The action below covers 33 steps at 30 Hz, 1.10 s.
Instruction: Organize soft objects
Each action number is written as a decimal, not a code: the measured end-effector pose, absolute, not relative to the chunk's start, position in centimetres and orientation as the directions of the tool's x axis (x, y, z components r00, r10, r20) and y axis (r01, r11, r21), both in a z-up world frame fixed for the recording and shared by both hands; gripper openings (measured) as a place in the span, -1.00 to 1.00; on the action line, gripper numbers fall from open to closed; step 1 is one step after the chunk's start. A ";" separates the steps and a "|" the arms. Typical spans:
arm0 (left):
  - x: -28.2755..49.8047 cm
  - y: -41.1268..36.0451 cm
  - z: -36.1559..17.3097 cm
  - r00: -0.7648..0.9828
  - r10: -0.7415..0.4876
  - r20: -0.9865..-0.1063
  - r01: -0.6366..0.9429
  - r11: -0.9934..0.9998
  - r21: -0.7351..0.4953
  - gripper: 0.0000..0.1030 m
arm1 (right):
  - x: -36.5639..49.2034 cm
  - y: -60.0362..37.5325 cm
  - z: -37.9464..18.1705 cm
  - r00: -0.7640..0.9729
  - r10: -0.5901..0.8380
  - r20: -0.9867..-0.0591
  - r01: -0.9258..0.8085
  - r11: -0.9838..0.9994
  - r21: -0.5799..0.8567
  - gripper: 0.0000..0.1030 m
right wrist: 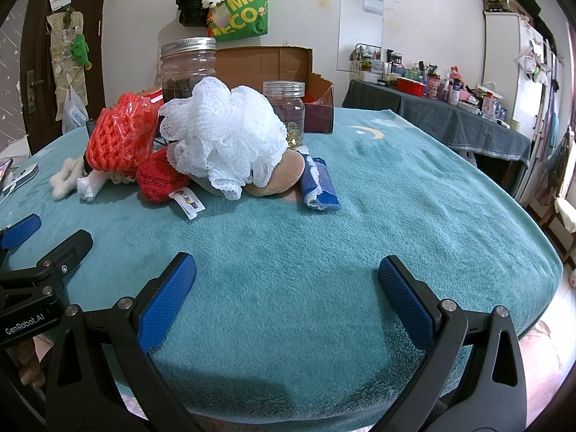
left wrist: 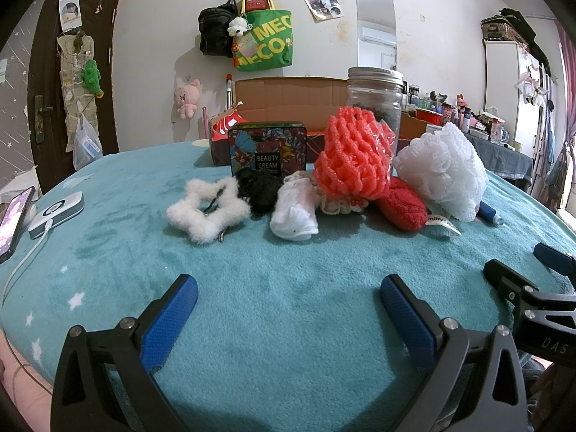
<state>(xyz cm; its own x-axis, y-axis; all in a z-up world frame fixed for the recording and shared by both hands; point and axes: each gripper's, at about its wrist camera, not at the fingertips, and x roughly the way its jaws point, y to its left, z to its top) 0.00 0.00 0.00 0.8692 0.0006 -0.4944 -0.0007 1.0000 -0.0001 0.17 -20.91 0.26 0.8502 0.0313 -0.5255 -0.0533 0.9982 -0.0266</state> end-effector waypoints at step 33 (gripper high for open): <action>2.8 -0.3 5.3 0.875 -0.134 -0.464 0.128 0.991 -0.046 1.00 | 3.9 -22.8 5.8 0.857 0.179 -0.483 -0.168 0.984 0.067 1.00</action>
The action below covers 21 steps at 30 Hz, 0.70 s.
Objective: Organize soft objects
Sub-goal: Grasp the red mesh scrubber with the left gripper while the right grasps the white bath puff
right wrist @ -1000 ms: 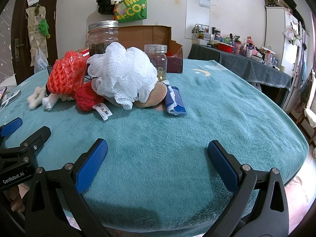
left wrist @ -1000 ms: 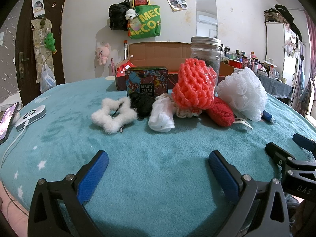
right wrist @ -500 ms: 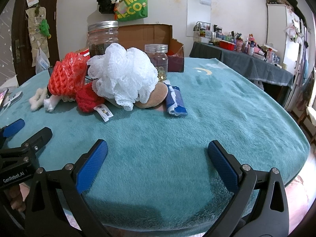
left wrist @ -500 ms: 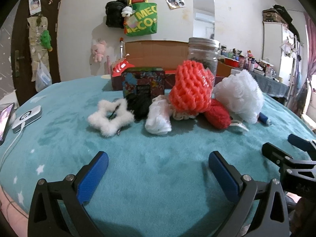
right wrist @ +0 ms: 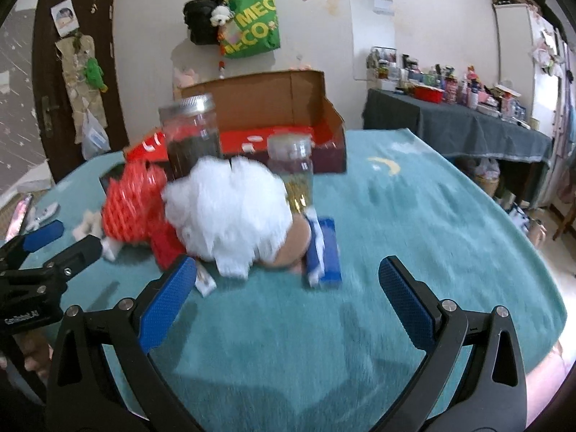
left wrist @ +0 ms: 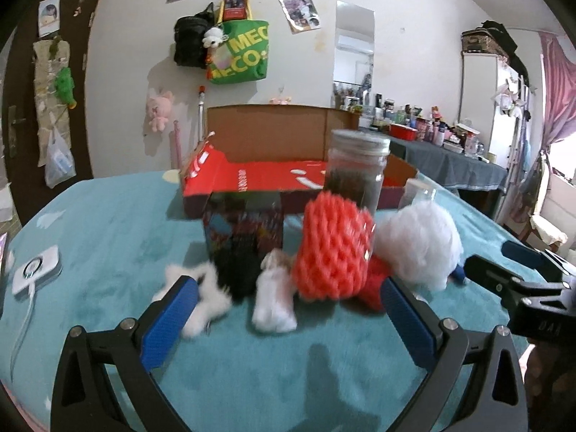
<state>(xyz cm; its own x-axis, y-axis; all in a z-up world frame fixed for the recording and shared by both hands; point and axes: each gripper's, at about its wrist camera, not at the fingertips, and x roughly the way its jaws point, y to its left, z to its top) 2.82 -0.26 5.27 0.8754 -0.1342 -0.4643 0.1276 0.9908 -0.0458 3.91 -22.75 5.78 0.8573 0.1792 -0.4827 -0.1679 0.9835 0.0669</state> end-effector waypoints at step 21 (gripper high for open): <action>6.6 -3.0 6.0 0.759 -0.301 -0.577 0.333 0.941 -0.053 -0.15 | 11.1 -20.4 6.3 0.656 0.466 -0.594 -0.484 0.864 0.143 -0.07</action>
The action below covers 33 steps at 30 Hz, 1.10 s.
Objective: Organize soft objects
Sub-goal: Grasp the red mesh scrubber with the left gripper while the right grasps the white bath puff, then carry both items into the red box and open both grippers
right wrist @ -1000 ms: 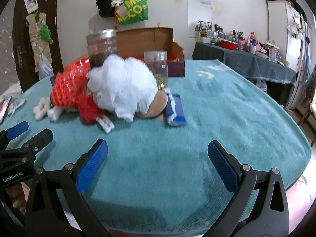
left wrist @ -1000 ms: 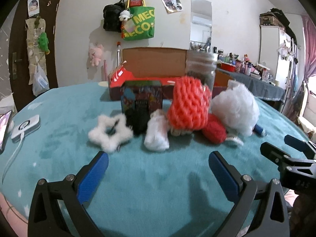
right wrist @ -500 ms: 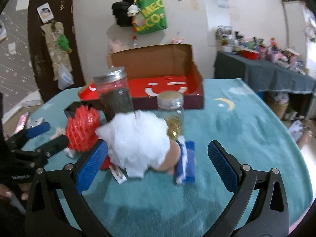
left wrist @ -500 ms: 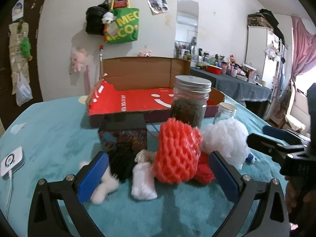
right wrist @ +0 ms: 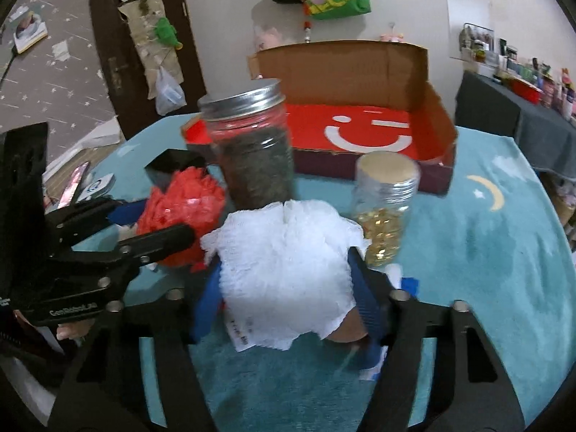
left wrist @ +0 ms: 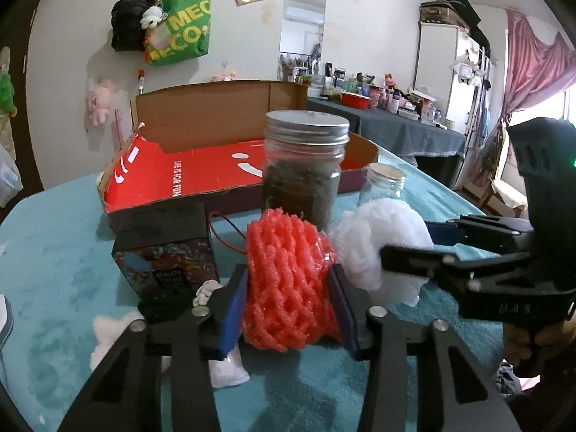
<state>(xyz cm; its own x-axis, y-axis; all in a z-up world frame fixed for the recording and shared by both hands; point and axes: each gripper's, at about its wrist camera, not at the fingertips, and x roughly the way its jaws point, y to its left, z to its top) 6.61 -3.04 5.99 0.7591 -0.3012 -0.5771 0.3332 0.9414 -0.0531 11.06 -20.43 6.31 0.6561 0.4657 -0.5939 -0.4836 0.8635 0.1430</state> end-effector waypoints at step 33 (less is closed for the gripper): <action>8.4 1.9 14.7 0.844 -0.251 -0.473 0.291 0.957 0.012 -0.22 | 8.2 -23.7 15.3 0.821 0.442 -0.362 -0.434 0.895 0.106 -0.40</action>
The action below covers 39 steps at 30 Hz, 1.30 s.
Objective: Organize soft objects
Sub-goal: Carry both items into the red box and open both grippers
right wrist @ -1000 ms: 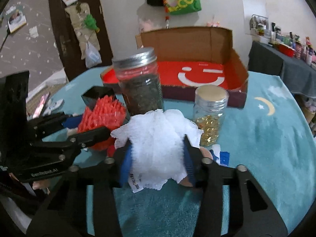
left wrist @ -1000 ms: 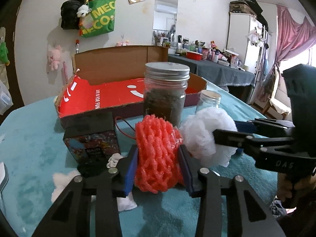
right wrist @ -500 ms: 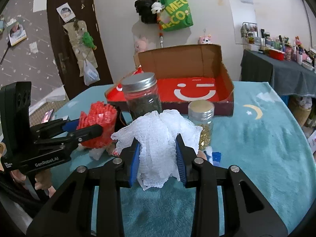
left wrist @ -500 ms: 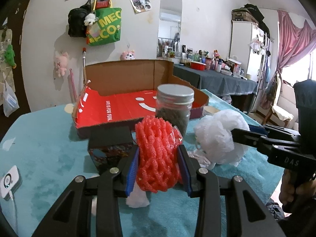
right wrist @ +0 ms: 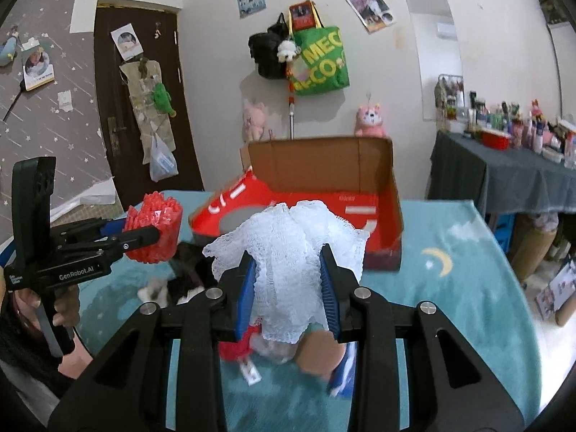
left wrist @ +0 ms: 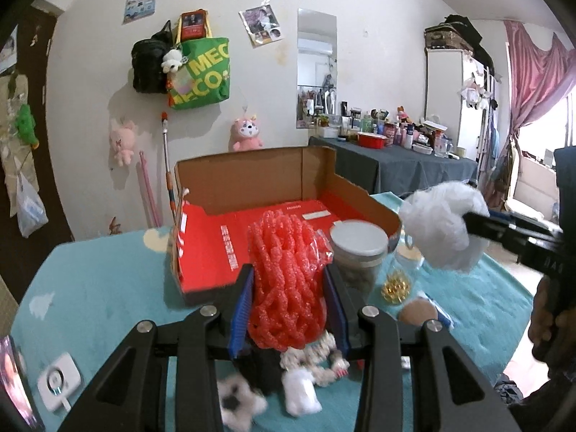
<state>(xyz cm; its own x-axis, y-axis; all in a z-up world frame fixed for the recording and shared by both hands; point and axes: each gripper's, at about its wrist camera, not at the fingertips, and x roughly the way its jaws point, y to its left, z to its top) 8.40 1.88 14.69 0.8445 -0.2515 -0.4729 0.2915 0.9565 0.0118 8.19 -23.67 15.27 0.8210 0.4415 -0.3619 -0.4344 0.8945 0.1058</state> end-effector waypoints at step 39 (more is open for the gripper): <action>43.6 -1.1 7.3 0.534 -0.130 -0.836 0.290 0.956 0.036 -0.10 | 47.0 -13.8 9.3 0.574 0.155 -0.804 -0.366 0.927 -0.082 -0.36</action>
<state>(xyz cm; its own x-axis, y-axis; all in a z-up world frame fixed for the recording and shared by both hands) 43.63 -1.09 7.30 0.5337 -0.1303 -0.8356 0.2900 0.9563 0.0361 46.95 -13.78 9.31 0.5736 0.1547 -0.8044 -0.3655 0.9272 -0.0823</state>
